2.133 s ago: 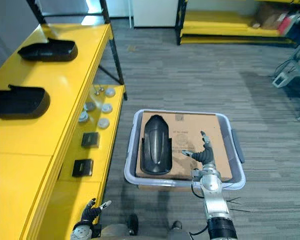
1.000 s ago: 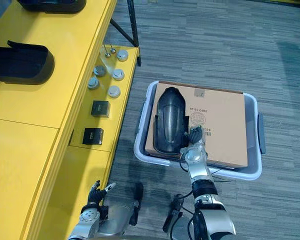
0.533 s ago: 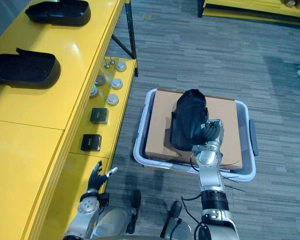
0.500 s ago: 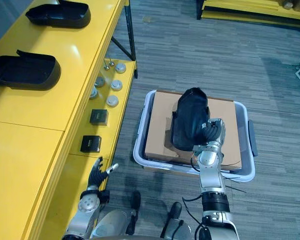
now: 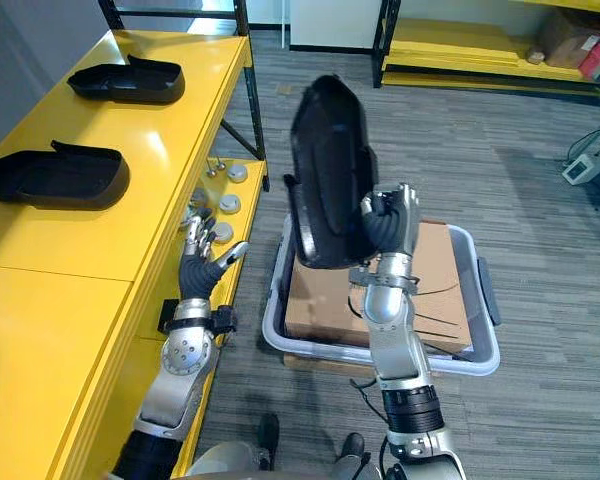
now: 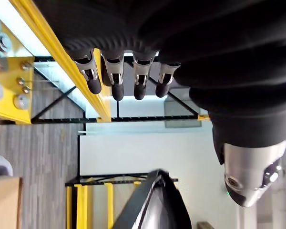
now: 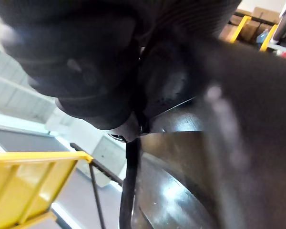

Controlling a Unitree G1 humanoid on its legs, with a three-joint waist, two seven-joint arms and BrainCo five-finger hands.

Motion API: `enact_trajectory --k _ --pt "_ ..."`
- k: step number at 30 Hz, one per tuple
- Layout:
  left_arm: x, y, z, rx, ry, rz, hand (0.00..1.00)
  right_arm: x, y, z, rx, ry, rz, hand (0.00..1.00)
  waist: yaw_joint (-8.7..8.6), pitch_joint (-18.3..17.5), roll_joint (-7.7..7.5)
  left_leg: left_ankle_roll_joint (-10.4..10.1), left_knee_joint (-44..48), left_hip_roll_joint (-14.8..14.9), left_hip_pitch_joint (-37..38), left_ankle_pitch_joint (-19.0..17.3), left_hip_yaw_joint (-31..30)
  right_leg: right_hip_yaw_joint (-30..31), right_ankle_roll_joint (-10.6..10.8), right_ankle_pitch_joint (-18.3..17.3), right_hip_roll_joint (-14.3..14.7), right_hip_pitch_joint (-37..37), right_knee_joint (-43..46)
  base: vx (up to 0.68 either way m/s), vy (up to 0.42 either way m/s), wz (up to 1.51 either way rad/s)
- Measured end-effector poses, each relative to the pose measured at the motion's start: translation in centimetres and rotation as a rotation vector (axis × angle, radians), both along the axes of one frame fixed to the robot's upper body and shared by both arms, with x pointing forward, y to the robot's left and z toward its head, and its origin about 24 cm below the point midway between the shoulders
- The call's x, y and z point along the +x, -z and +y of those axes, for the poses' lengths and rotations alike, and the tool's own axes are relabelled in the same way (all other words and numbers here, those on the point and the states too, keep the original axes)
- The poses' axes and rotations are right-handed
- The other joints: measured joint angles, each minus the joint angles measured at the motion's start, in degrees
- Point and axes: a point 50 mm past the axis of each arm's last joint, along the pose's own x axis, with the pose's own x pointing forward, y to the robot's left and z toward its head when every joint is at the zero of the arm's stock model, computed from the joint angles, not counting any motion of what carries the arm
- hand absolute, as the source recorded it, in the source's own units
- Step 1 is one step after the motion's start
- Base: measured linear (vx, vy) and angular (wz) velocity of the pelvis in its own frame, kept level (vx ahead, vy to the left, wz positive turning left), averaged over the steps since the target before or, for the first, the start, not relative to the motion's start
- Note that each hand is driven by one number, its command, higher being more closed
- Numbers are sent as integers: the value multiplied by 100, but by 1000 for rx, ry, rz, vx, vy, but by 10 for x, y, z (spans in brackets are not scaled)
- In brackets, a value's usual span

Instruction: Walk over and take plastic housings, then place them on the shelf

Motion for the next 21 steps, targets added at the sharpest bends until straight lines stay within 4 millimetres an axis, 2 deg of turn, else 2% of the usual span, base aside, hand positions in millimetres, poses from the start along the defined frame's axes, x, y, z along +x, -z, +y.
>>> enact_trajectory --k 2,6,7,12,17,21 --pt "3 0 -2 -36 -8 12 0 -4 -1 13 -14 -41 -15 100 -14 -37 -4 0 -15 2 50 -1 28 25 5 3 0 3 0 -5 14 -7" --pt "10 -9 -4 -76 -9 -3 0 -8 -6 18 -12 -40 -47 100 -25 -63 -5 3 -43 8 80 -5 120 121 -15 -7 -5 -16 18 -17 21 -11" --pt "11 -11 -5 -89 -11 -3 100 -9 -6 20 -11 -46 -56 100 -41 -66 -4 3 -47 8 80 -5 145 134 -16 -7 -7 -38 20 -15 18 -12" --pt "17 -10 -3 -127 -28 27 100 -10 -6 21 -25 -45 -62 100 -55 -176 -5 12 -72 4 73 -11 231 224 -4 3 -7 -83 29 10 13 -10" --pt "23 -3 6 -132 -65 75 100 -17 -8 26 -92 -90 -99 100 -164 -241 -12 15 -74 2 73 -13 234 267 4 8 -7 -87 27 8 1 -1" --pt "23 -3 -5 -151 -8 95 100 -26 -12 37 -101 -147 -139 100 -189 -244 -16 15 -72 4 77 -13 246 286 -1 11 -7 -94 28 0 0 0"
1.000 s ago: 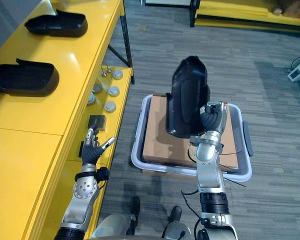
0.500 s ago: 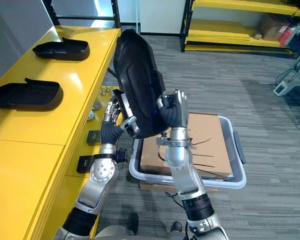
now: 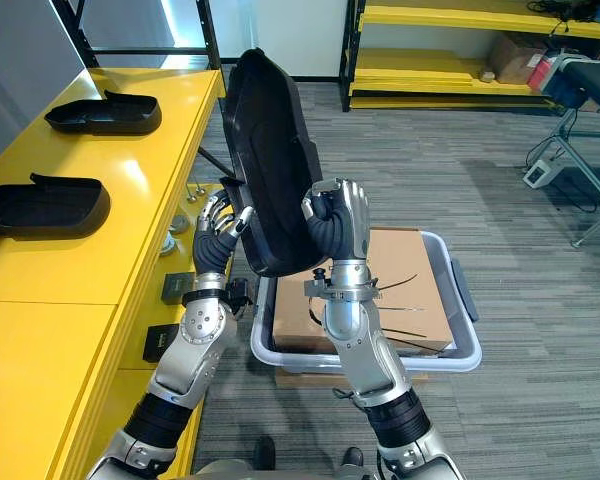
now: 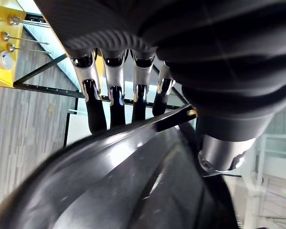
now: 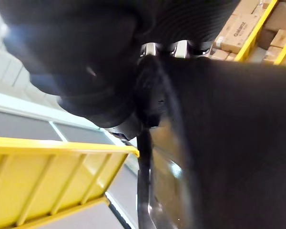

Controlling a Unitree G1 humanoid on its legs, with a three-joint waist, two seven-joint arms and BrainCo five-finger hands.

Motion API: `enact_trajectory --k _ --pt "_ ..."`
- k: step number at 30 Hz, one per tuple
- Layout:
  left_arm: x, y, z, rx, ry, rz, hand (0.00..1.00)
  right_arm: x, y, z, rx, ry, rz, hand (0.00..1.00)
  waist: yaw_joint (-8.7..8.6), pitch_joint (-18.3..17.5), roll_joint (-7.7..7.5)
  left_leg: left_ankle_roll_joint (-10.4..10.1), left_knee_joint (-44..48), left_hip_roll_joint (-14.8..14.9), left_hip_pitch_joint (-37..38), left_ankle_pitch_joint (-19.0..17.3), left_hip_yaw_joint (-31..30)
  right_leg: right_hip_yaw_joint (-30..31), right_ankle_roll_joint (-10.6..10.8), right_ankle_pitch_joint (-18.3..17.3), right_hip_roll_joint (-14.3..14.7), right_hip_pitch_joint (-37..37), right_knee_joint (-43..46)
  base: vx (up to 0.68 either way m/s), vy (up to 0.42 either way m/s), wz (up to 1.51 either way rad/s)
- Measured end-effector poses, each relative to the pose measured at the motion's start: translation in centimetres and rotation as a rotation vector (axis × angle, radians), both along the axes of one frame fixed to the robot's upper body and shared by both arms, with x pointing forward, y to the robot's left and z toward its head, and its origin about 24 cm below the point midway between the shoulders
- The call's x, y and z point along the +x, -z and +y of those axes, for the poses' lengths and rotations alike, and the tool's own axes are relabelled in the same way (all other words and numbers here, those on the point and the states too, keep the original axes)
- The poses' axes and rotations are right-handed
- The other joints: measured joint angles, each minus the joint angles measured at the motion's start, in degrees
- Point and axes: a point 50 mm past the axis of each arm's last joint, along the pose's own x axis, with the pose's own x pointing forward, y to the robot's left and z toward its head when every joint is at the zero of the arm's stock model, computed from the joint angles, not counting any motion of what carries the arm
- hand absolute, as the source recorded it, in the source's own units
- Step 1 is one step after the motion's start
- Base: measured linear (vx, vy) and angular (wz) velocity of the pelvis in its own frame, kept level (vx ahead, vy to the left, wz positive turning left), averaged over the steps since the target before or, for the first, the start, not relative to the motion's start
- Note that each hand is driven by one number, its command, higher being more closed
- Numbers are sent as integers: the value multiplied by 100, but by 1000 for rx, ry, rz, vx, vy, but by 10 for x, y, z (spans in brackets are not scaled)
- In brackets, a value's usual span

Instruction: Walk over and take plastic housings, then place them on the shelf

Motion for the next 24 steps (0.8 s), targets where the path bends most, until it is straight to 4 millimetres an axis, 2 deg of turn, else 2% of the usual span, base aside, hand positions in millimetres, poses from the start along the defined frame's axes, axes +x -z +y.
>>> enact_trajectory --k 9,10,15,19,22,24 --pt "0 0 -1 -15 15 6 100 -2 5 -8 -34 11 -12 100 -15 -55 -10 0 3 -2 26 0 -2 -2 -28 -17 0 -3 1 -14 0 0" --pt "0 0 -2 -15 17 6 100 -2 6 -8 -31 16 -10 0 -14 -63 -8 0 3 -2 26 0 -3 -3 -27 -16 0 -3 1 0 0 0" --pt "0 0 -1 -7 15 9 100 -3 9 -14 -27 6 -5 0 -13 -71 -5 1 3 -3 31 1 -5 -4 -26 -16 0 3 1 0 0 0" --pt "0 -2 0 73 -3 -16 100 -2 7 -25 -21 -18 -7 0 -8 -72 -5 1 2 -1 58 1 1 2 -27 -16 0 20 12 0 0 0" --pt "-2 -13 2 135 -17 -85 100 -3 -6 -43 -6 -37 -36 0 4 -72 -5 1 -4 3 82 1 20 16 -27 -17 0 19 45 0 0 -3" --pt "-5 -18 6 179 -38 -126 100 -8 -28 -65 63 -23 -125 0 4 -75 -3 0 -11 5 115 -1 62 32 -36 -23 0 15 71 -9 2 -8"
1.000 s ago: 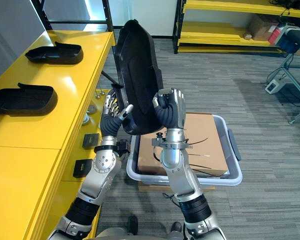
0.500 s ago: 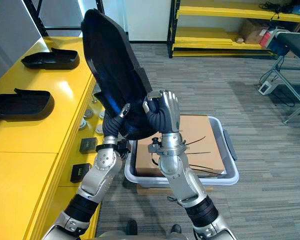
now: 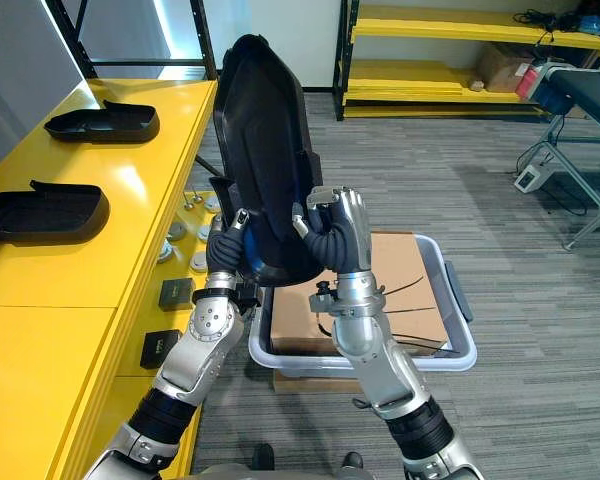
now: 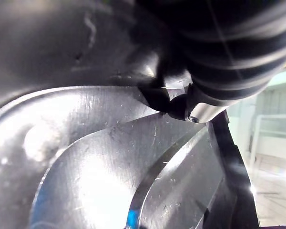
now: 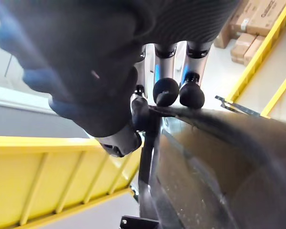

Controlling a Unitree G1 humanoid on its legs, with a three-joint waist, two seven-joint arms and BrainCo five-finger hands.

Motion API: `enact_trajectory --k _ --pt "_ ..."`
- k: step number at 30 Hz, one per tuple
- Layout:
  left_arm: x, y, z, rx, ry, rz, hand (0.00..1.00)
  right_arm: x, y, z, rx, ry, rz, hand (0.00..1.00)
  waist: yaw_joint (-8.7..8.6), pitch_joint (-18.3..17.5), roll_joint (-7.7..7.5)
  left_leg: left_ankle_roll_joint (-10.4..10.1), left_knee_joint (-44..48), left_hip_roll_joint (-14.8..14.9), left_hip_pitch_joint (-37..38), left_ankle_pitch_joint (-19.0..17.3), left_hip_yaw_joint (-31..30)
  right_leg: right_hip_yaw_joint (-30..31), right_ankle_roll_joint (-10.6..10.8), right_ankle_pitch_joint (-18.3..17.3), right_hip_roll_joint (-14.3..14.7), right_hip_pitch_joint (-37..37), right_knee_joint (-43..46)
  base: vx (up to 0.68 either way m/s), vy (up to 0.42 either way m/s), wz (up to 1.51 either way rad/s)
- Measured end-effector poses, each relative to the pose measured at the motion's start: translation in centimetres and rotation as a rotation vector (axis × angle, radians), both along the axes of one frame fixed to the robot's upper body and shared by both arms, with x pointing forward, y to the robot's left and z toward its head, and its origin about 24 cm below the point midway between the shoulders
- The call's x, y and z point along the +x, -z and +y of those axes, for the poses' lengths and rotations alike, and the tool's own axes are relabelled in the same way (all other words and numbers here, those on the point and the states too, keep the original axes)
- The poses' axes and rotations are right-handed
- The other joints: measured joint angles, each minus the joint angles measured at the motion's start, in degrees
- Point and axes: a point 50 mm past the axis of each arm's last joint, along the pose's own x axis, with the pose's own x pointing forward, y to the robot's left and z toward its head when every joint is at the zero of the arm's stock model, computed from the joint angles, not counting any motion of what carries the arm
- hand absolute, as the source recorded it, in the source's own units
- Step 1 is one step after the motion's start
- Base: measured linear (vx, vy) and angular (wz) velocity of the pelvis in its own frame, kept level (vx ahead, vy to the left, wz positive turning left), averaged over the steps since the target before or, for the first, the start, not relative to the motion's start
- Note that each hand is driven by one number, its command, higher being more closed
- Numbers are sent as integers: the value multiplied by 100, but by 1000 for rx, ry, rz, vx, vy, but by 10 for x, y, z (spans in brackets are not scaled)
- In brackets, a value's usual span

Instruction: Walk over and take plastic housings, then place them on the shelf

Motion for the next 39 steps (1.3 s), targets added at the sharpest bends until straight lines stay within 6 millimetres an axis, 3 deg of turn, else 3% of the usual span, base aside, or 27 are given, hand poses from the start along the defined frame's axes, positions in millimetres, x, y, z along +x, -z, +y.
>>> enact_trajectory --k 2,5,8,10,12,15,16,18,19,20,23,28,33,38,39 --pt "-3 2 7 14 -30 -2 100 -4 -13 -21 70 28 -61 0 -12 -28 10 0 -7 3 1 -1 22 18 -2 -1 0 -15 4 -24 3 -8" --pt "-14 18 33 60 -146 44 100 -15 -31 -75 254 117 -166 0 -142 -98 23 6 -25 16 18 -15 75 63 0 -6 1 -29 3 -14 1 -9" --pt "-24 27 49 91 -214 71 100 -30 -26 -115 357 228 -195 0 -157 -120 35 7 -66 36 17 -14 108 110 0 -6 5 -75 3 -12 -10 -8" --pt "-34 31 55 105 -242 83 100 -39 5 -144 472 344 -100 0 -168 -215 65 10 -103 36 17 -11 118 120 2 -5 5 -100 3 6 -1 -2" --pt "-39 30 57 98 -248 78 100 -44 33 -159 560 416 -4 0 -169 -240 84 10 -107 36 19 -11 119 118 25 8 5 -99 3 0 0 0" --pt "-50 28 58 76 -256 63 100 -55 111 -176 703 571 307 0 -162 -266 123 9 -146 57 66 -12 159 138 39 -9 11 -93 23 -7 -8 -4" --pt "-52 29 58 68 -258 63 100 -59 127 -178 731 601 371 0 -156 -271 133 9 -160 62 90 -12 174 144 41 -18 11 -83 33 -12 -14 -7" --pt "-62 31 59 44 -271 70 100 -82 192 -176 868 690 639 0 -151 -294 174 -1 -203 92 181 -18 204 138 5 -133 10 -21 154 0 0 0" --pt "-64 31 59 41 -271 71 100 -89 207 -173 900 707 704 0 -150 -301 183 -21 -204 99 200 -32 207 138 13 -162 10 -21 199 4 -30 3" --pt "-68 31 60 35 -269 70 100 -103 235 -163 967 725 826 0 -148 -309 198 -38 -207 114 233 -48 209 129 10 -234 9 -22 285 0 0 0" --pt "-74 29 59 23 -255 63 100 -136 294 -126 1112 690 1135 0 -130 -316 230 -83 -234 163 285 -112 209 122 -11 -400 22 -11 493 -28 -22 0" --pt "-79 30 56 0 -238 65 100 -148 325 -83 1112 543 1392 0 -38 -333 277 -100 -307 207 394 -133 139 45 0 -449 41 88 543 3 -13 5" --pt "-81 32 56 -12 -242 73 100 -152 334 -68 1033 479 1513 0 179 -313 213 -112 -263 186 402 -81 -233 -297 14 -596 -13 255 651 53 -16 41" --pt "-84 34 52 -41 -217 83 100 -141 338 -48 897 376 1603 0 368 -90 45 -214 142 31 -7 -14 -1082 -1209 9 -910 -115 381 1026 10 -55 101" --pt "-85 31 50 -59 -206 73 100 -137 339 -46 874 363 1612 0 380 -12 44 -255 218 60 -226 -144 -1042 -1539 1 -952 -194 376 1099 -77 8 138"
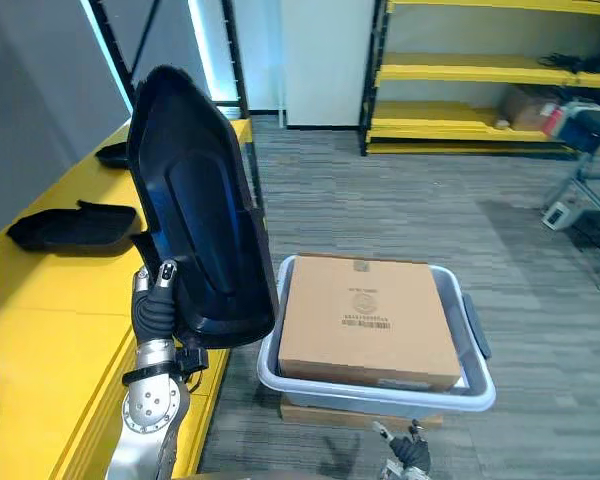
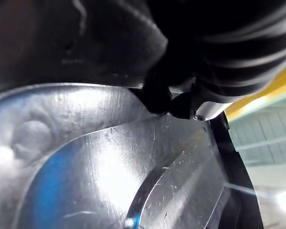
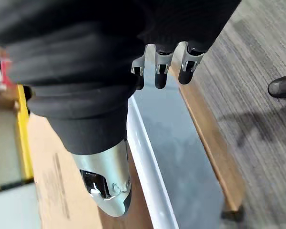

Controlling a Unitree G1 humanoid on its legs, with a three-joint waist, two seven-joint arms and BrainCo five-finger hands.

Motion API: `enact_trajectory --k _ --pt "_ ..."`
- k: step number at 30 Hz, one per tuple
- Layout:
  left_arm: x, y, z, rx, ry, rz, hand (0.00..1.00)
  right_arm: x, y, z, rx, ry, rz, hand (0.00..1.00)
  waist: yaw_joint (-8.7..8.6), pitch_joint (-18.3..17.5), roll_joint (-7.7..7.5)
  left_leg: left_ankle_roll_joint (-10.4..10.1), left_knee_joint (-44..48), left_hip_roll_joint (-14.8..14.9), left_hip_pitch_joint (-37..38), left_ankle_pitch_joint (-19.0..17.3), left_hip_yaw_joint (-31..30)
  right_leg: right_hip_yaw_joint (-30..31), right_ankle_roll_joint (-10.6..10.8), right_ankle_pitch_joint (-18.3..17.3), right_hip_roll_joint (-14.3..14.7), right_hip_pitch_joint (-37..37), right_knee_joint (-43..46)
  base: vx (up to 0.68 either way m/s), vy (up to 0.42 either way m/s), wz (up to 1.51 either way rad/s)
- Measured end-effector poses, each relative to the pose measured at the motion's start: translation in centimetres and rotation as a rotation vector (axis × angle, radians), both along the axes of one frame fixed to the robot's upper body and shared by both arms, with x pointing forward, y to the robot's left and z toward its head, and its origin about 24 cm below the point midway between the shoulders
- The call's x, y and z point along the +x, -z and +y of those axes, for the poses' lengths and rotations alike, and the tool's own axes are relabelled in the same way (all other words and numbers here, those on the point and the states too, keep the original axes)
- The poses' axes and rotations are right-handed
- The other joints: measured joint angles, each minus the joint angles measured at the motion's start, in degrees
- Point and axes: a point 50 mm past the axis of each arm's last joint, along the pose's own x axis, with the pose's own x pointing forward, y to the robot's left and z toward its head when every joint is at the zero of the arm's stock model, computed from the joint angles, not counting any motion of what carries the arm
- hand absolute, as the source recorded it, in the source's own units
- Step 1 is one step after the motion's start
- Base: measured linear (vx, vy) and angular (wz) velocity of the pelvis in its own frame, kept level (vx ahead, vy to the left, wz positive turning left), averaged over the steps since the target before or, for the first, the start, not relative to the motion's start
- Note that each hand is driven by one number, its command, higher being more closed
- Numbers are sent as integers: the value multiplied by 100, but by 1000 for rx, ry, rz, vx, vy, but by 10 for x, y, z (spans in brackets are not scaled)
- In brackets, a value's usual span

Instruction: Walk over and take plastic housings, then place them on the shelf

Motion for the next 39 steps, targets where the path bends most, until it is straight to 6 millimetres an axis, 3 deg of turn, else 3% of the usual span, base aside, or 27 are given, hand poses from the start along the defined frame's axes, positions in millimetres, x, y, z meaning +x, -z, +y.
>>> enact_trajectory --k 1,2,5,6,8,10,11,14,15,17,18,19,21,23,24,26,27,28,29,30,31,35,39 --pt "0 -3 0 -4 0 -15 100 9 -2 2 -4 -14 -17 0 105 61 42 67 69 283 -189 -133 870 -331 0 1 -24 17 28 -82 7 142" --pt "0 -5 0 -5 0 -22 100 9 -2 1 -8 -19 -20 0 99 68 52 73 129 414 -280 -135 1346 -507 0 2 -43 26 55 -60 9 152" --pt "0 -7 -3 -25 2 -36 100 7 -1 3 -10 -48 -2 0 86 105 171 226 777 1343 -468 -231 3716 -1390 3 -4 -131 252 333 28 45 151" --pt "1 -8 -4 -35 8 -48 100 7 -1 4 -15 -69 3 0 98 74 234 358 909 1422 -467 -295 4095 -1666 3 -4 -231 357 473 70 79 164" --pt "3 -13 -6 -49 23 -84 100 9 -1 2 -27 -83 3 0 89 56 214 561 1054 1420 -541 -538 4384 -2110 9 -10 -348 445 540 107 125 135" --pt "10 -19 -9 -69 45 -126 100 16 -1 8 -20 -103 -5 0 71 64 30 511 1116 1321 -613 -567 4801 -2565 155 -39 -342 690 85 201 128 136" --pt "14 -16 -11 -76 57 -118 100 18 0 8 -21 -108 0 0 57 65 46 509 1051 1185 -644 -505 4651 -2720 275 31 -422 752 136 156 124 122" --pt "16 -4 -17 -72 93 -64 100 22 2 5 -30 -118 18 0 18 50 28 551 1109 876 -671 -497 4261 -2920 246 133 -716 933 550 135 174 85" --pt "17 -1 -17 -71 100 -48 100 27 1 6 -34 -129 11 0 5 56 45 570 1125 812 -686 -519 4087 -2887 68 254 -863 923 934 170 177 84" --pt "18 4 -17 -56 110 -30 100 32 -1 5 -45 -148 8 0 -107 55 70 636 1031 719 -572 -563 3763 -2328 -561 679 -1128 731 1882 224 178 86" --pt "20 6 -18 -45 120 -23 100 31 0 8 -44 -157 13 0 -193 100 141 627 860 742 -412 -562 3543 -1343 -473 323 -1074 381 2386 232 106 81" --pt "22 10 -16 -41 109 -9 100 33 0 8 -45 -160 9 0 -245 82 100 617 655 716 -227 -553 3342 -389 -351 -270 -766 2 2528 258 85 76" --pt "23 16 -16 -34 110 21 100 31 1 5 -53 -160 19 0 -274 111 153 597 472 653 64 -543 3128 535 -326 -665 -382 -439 2378 223 54 78" --pt "23 17 -17 -33 113 24 100 28 2 4 -55 -159 28 0 -377 102 132 579 417 577 179 -531 2819 1087 -322 -804 -102 -846 2175 206 14 103" --pt "23 17 -17 -32 114 23 100 22 3 4 -52 -156 41 0 -472 103 133 560 439 522 247 -525 2499 1693 -305 -820 146 -1180 1999 205 -48 125" --pt "23 17 -17 -33 107 24 100 21 1 1 -59 -148 29 0 -514 105 133 460 533 518 318 -567 2186 2385 -221 -766 418 -1464 1721 169 -83 121" --pt "22 17 -16 -34 99 23 100 18 2 2 -54 -145 31 0 -505 92 71 332 619 506 310 -644 2063 2577 -167 -475 475 -1494 1411 100 -133 103" --pt "21 16 -14 -33 83 19 100 12 4 8 -38 -143 46 0 -475 44 -141 207 693 386 345 -734 1919 2552 -229 172 390 -1470 1177 103 -169 96" --pt "20 16 -12 -34 75 15 100 9 5 12 -26 -147 54 0 -423 35 -255 120 736 324 361 -830 1866 2487 -151 123 297 -1423 1141 144 -239 61" --pt "20 16 -12 -44 67 18 100 7 6 12 -24 -149 61 0 -308 15 -272 26 873 402 345 -960 1835 2388 -131 -39 298 -1238 956 142 -252 33" --pt "17 17 -13 -57 54 23 100 8 5 10 -31 -148 55 0 -207 -27 -166 -63 1019 599 240 -1024 1778 2194 -174 -8 455 -1112 683 126 -238 29" --pt "8 21 -10 -90 23 47 100 9 4 6 -41 -147 50 0 -195 -69 40 -163 1039 875 135 -940 1786 1839 -287 89 636 -922 332 95 -143 37" --pt "6 22 -4 -85 -3 54 100 8 5 12 -27 -141 49 0 -158 -33 6 -198 1064 867 77 -915 1451 1456 -294 93 660 -616 110 57 -46 45"
